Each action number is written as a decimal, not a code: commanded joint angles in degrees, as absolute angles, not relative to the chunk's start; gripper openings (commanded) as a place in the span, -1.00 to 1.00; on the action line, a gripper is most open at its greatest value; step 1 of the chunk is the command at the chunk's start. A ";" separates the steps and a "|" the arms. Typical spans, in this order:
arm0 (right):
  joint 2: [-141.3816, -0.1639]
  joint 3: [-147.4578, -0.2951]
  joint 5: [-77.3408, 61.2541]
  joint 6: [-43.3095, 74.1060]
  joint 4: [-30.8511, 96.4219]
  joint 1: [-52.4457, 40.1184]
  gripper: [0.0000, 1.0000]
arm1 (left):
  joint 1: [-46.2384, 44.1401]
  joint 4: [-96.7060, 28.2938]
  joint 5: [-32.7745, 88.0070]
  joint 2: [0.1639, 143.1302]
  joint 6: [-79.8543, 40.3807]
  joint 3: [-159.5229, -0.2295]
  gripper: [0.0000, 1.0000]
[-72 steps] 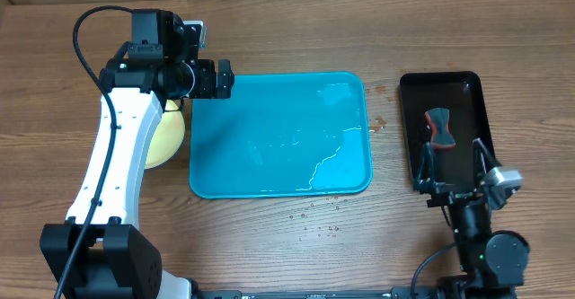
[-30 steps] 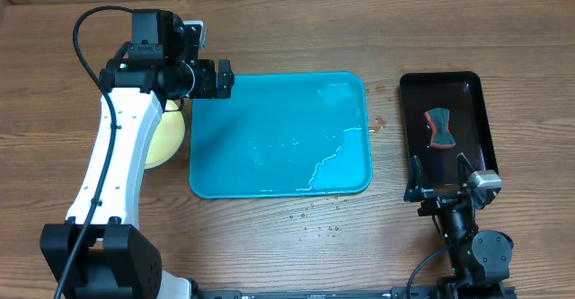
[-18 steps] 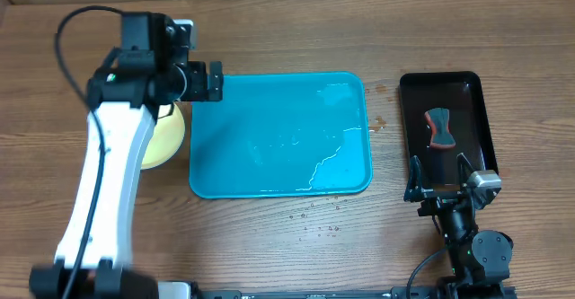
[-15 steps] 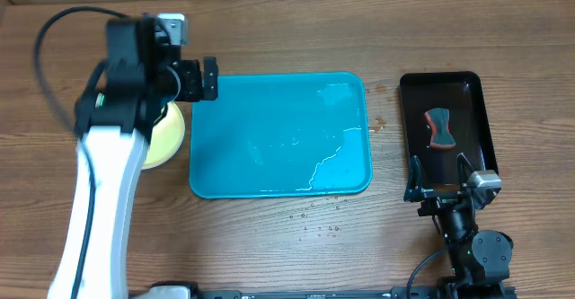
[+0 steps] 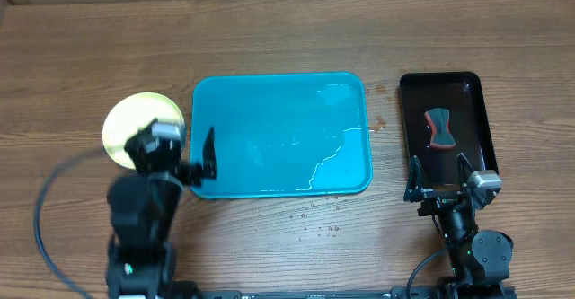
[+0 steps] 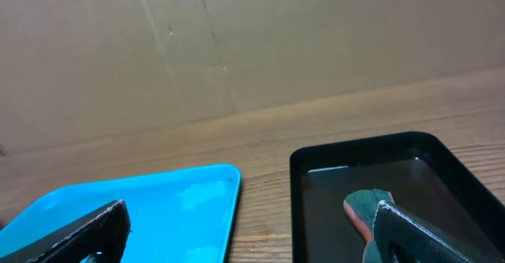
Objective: Clean dirty plates on tray and stack at the side
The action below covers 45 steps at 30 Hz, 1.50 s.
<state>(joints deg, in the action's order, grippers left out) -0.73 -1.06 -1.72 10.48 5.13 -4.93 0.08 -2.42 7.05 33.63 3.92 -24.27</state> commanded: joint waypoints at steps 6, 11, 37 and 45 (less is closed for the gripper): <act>-0.16 -0.45 -2.22 10.52 4.64 -5.19 1.00 | 0.43 0.38 7.33 10.85 10.39 -7.03 0.99; -0.16 -0.45 -2.22 10.52 4.64 -5.19 1.00 | 0.51 -0.51 7.27 3.53 11.79 -2.76 0.99; -0.16 -0.45 -2.22 10.52 4.64 -5.19 1.00 | 0.40 -4.86 4.91 0.21 12.01 -0.67 1.00; -0.16 -0.45 -2.22 10.52 4.64 -5.19 1.00 | 0.40 -4.86 4.89 0.21 12.01 -0.67 0.99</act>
